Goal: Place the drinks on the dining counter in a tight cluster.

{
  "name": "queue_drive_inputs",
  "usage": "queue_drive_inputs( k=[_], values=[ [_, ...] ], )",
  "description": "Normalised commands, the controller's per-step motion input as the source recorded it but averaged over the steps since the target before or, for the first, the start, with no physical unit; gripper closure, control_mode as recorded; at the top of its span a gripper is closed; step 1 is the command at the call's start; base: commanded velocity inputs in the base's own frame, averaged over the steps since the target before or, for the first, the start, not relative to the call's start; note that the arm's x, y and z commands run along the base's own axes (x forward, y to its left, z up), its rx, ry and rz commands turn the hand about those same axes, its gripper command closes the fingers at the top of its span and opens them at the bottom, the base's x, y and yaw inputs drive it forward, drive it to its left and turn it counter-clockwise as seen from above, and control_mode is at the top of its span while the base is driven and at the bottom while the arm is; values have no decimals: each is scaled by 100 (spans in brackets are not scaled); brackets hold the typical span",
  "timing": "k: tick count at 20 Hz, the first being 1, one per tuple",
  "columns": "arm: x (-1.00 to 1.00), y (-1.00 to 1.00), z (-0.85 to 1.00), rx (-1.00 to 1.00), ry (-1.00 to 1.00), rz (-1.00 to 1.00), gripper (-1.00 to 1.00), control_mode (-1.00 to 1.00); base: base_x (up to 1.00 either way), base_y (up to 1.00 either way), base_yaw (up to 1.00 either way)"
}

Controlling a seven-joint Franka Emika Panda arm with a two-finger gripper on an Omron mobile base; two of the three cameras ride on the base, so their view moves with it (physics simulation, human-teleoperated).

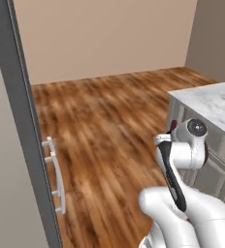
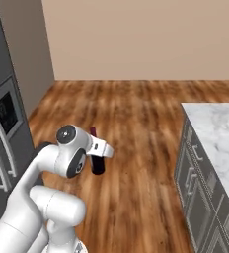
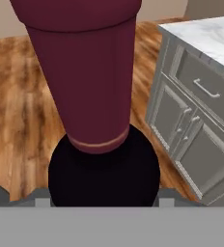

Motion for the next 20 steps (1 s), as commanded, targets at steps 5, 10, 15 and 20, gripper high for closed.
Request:
queue_drive_inputs(
  k=[5,10,15,20],
  values=[
    [0,0,0,0,0,0,100,100,94,0,-3],
    [0,0,0,0,0,0,100,100,79,-1,-19],
    [0,0,0,0,0,0,100,100,55,0,-43],
    [0,0,0,0,0,0,100,100,47,0,-51]
  ],
)
